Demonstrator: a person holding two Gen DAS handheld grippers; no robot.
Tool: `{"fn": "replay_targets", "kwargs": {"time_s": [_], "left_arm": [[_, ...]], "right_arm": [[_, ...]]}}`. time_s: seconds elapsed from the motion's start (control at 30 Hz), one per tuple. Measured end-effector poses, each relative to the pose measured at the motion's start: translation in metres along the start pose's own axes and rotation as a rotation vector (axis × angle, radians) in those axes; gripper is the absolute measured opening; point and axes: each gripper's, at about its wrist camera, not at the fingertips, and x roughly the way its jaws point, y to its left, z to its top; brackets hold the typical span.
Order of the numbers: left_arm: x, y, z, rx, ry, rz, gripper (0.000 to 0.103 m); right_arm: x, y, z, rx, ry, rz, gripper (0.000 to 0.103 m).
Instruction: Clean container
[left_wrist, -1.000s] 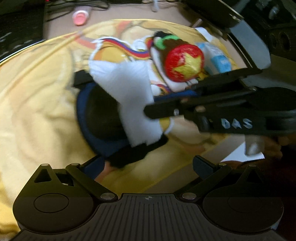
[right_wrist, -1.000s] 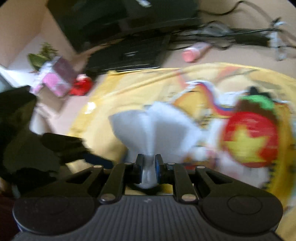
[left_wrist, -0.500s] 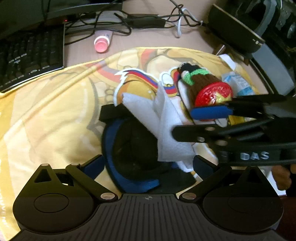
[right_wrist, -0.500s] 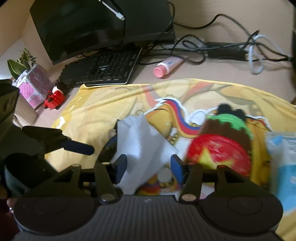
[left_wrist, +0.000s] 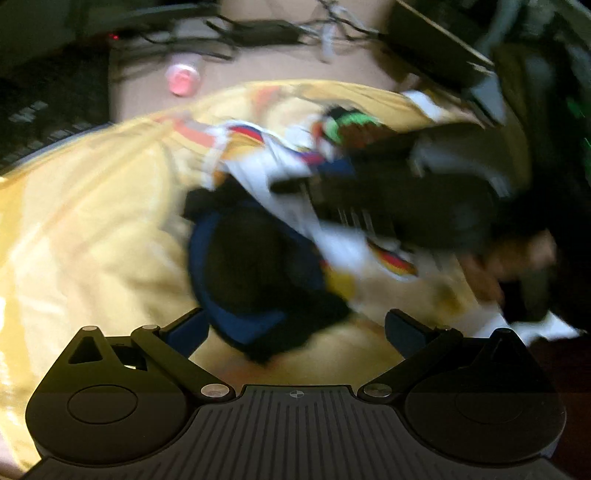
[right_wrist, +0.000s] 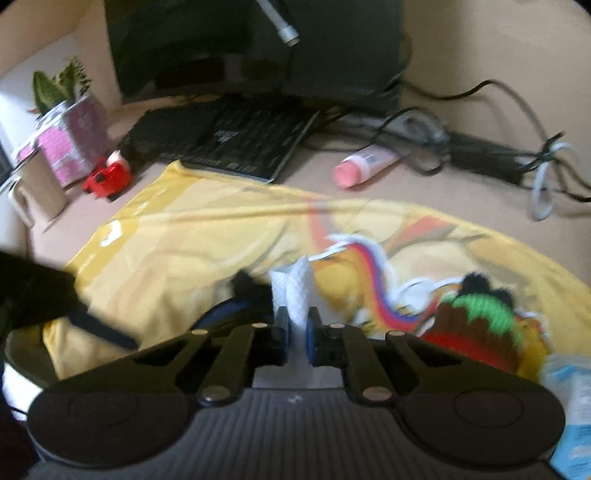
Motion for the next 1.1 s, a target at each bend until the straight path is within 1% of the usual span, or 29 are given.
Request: {"fn": "replay_targets", "kwargs": {"time_s": [0.07, 0.1, 0.17, 0.23, 0.3, 0.43, 0.5, 0.57, 0.63, 0.73, 0.8, 0.9, 0.97, 1.03, 1.07, 1.1], "left_arm": [[0.001, -0.001, -0.001, 0.001, 0.016, -0.086, 0.103], [0.004, -0.001, 0.001, -0.001, 0.023, -0.116, 0.103], [0.012, -0.001, 0.007, -0.004, 0.038, -0.156, 0.103], [0.021, 0.000, 0.014, -0.009, 0.051, -0.172, 0.103], [0.029, 0.002, 0.020, -0.023, 0.054, -0.164, 0.103], [0.038, 0.007, 0.031, -0.047, 0.038, -0.138, 0.103], [0.039, 0.007, 0.037, -0.037, 0.025, -0.114, 0.103], [0.039, 0.007, 0.044, -0.018, 0.017, -0.084, 0.103], [0.036, 0.006, 0.050, 0.006, 0.007, -0.056, 0.103], [0.028, 0.006, 0.056, 0.044, -0.009, -0.011, 0.103], [0.022, 0.009, 0.059, 0.053, -0.019, 0.024, 0.103], [0.010, 0.016, 0.063, 0.037, -0.042, 0.058, 0.103], [0.003, 0.018, 0.068, 0.027, -0.062, 0.055, 0.103], [0.002, 0.014, 0.074, 0.026, -0.078, 0.030, 0.103], [0.005, 0.010, 0.077, 0.036, -0.081, 0.015, 0.103], [0.010, 0.004, 0.079, 0.054, -0.077, 0.001, 0.103]], "right_arm": [[-0.013, -0.017, 0.004, 0.039, -0.030, -0.034, 0.009], [-0.019, -0.026, 0.006, 0.060, -0.045, -0.050, 0.009], [-0.034, -0.045, 0.008, 0.117, -0.075, -0.075, 0.009], [-0.050, -0.063, 0.007, 0.188, -0.107, -0.091, 0.009], [-0.059, -0.078, 0.004, 0.222, -0.112, -0.107, 0.009], [-0.061, -0.093, -0.013, 0.259, -0.083, -0.189, 0.009], [-0.062, -0.098, -0.021, 0.265, -0.077, -0.238, 0.009], [-0.064, -0.101, -0.026, 0.259, -0.081, -0.313, 0.009], [-0.069, -0.105, -0.029, 0.260, -0.087, -0.339, 0.009], [-0.076, -0.109, -0.031, 0.272, -0.101, -0.350, 0.009], [-0.081, -0.110, -0.031, 0.275, -0.118, -0.362, 0.009], [-0.094, -0.109, -0.031, 0.249, -0.172, -0.421, 0.009], [-0.103, -0.110, -0.031, 0.234, -0.204, -0.455, 0.009], [-0.111, -0.116, -0.029, 0.253, -0.211, -0.442, 0.009], [-0.114, -0.121, -0.028, 0.298, -0.210, -0.413, 0.010], [-0.113, -0.128, -0.028, 0.357, -0.200, -0.363, 0.010]]}}
